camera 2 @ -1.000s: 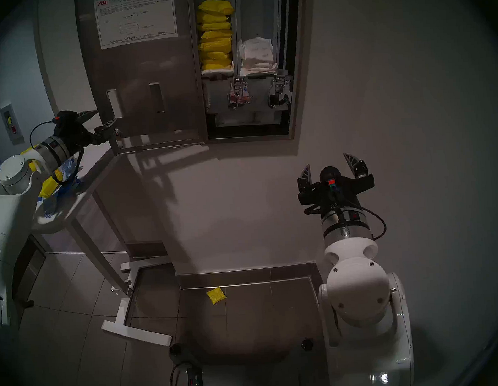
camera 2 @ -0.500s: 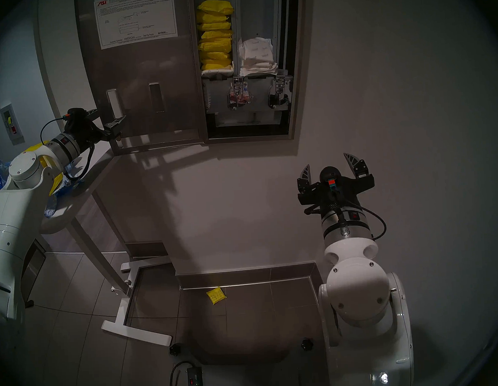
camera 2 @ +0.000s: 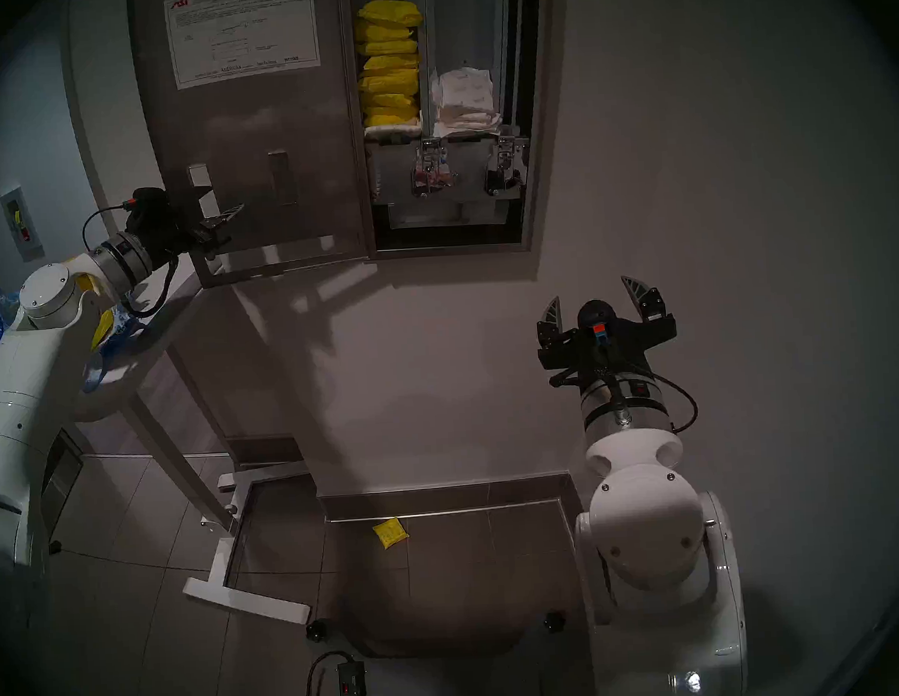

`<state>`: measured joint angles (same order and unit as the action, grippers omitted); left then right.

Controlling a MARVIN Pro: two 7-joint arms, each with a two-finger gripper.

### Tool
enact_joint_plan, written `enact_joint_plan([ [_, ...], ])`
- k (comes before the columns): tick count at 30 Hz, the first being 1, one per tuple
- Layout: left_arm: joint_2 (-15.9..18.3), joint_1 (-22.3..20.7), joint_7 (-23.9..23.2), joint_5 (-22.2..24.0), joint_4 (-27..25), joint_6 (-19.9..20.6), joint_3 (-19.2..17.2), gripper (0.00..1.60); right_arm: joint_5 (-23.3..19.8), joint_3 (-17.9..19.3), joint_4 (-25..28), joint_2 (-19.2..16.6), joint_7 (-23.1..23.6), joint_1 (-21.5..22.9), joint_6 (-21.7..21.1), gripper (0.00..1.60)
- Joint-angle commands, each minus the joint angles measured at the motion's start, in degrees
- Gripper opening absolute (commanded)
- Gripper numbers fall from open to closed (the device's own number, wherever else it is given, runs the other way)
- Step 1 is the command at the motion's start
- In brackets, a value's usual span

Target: Open the dispenser door, put the pads inside, close the door

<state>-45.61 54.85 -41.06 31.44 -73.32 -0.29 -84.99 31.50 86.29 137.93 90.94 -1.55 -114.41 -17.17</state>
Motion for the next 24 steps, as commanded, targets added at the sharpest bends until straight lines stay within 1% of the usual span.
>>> enact_joint_plan([
  [1,0.02,-0.62,-6.17,3.48,-5.06,-2.20,-0.83,1.60,-0.06,0.14,2.07,0.07,-0.55,0.59,0.85,1.60],
  [9,-0.19,2.36,-10.97,6.73,-7.27,-2.28,-2.18,1.60,-0.07,0.12,2.07,0.03,-0.60,0.60,0.83,1.60],
  [13,-0.67,3.47,-14.05,9.37,-8.40,-2.39,-2.46,1.60,-0.06,0.10,2.01,-0.01,-0.61,0.64,0.76,1.60],
  [15,-0.79,3.73,-14.86,10.48,-8.43,-2.71,-2.24,1.60,-0.05,0.09,1.98,-0.02,-0.60,0.66,0.73,1.60],
  [16,-0.76,4.49,-16.30,11.10,-9.32,-2.35,-2.67,1.60,-0.05,0.09,1.96,-0.02,-0.60,0.67,0.71,1.60],
  [17,-0.79,4.28,-16.05,11.67,-8.68,-2.85,-2.14,1.60,-0.05,0.08,1.95,-0.03,-0.60,0.68,0.70,1.60],
  [19,-0.70,5.16,-17.79,12.65,-9.46,-2.80,-2.45,1.60,-0.04,0.08,1.93,-0.04,-0.60,0.69,0.69,1.60],
  [20,-0.80,4.99,-17.47,13.28,-8.79,-3.21,-1.99,1.60,-0.04,0.08,1.92,-0.04,-0.60,0.69,0.68,1.60],
  [21,-0.72,5.80,-19.06,13.74,-9.77,-2.89,-2.61,1.60,-0.04,0.07,1.91,-0.05,-0.60,0.69,0.68,1.60],
  [22,-0.86,5.52,-18.51,14.66,-8.85,-3.19,-2.07,1.60,-0.04,0.07,1.89,-0.05,-0.60,0.70,0.67,1.60],
  [23,-0.67,6.47,-20.41,15.03,-10.23,-2.79,-2.82,1.60,-0.04,0.07,1.89,-0.06,-0.60,0.70,0.66,1.60],
  [24,-0.75,6.04,-19.65,16.01,-8.99,-3.36,-2.09,1.60,-0.03,0.06,1.86,-0.07,-0.60,0.71,0.65,1.60],
])
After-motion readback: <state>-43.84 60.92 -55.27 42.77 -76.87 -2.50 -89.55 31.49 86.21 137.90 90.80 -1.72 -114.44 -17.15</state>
